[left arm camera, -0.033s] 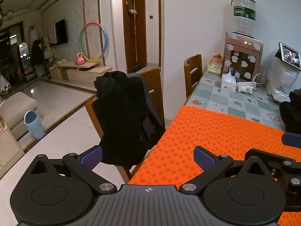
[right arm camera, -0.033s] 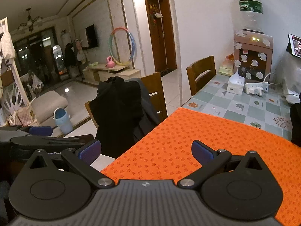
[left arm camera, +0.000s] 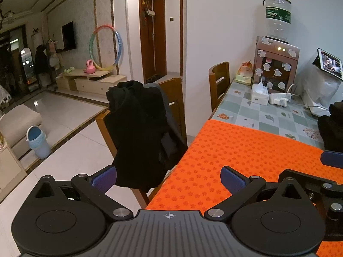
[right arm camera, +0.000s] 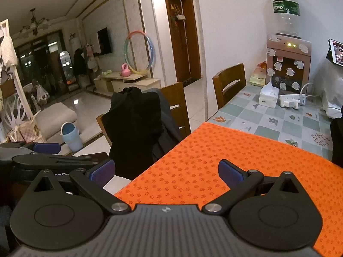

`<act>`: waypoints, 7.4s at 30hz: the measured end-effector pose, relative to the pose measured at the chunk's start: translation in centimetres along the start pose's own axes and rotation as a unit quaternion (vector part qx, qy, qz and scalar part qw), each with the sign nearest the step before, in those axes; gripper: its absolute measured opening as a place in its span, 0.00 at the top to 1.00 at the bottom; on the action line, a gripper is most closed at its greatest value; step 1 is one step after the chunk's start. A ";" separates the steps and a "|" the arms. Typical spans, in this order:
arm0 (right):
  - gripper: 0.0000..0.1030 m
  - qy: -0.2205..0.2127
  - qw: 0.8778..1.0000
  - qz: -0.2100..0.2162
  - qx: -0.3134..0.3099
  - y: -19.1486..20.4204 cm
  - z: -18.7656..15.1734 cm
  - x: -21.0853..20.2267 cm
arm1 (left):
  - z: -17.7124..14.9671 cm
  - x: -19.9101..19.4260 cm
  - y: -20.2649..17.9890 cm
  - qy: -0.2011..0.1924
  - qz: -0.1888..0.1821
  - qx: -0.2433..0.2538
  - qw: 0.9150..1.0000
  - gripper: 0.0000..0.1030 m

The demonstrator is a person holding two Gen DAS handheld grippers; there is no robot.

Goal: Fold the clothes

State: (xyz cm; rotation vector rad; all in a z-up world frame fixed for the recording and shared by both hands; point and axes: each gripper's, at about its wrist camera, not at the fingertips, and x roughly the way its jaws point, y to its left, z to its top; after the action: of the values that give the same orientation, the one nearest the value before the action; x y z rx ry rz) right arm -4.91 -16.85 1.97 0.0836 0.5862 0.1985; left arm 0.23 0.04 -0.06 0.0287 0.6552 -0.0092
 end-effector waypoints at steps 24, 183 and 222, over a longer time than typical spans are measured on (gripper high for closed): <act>0.00 -0.002 1.000 -0.012 0.022 0.0 0.1 0.2 | 0.1 1.3 0.9 0.007 -0.017 -0.013 1.000 0.00; 0.00 0.036 0.980 -0.111 0.158 -25.8 -8.8 -14.0 | -4.5 -5.4 -17.7 0.045 -0.231 0.129 0.963 0.84; 0.00 0.074 0.974 -0.113 0.182 -12.2 -6.8 -0.9 | 1.4 12.2 2.4 0.059 -0.131 0.015 0.990 0.12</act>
State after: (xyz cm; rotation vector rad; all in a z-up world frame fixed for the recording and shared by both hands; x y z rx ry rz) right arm -7.41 -28.76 -4.84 0.3583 0.7711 -0.1279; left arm 10.78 2.39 -6.33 -0.0290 0.7736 -0.2718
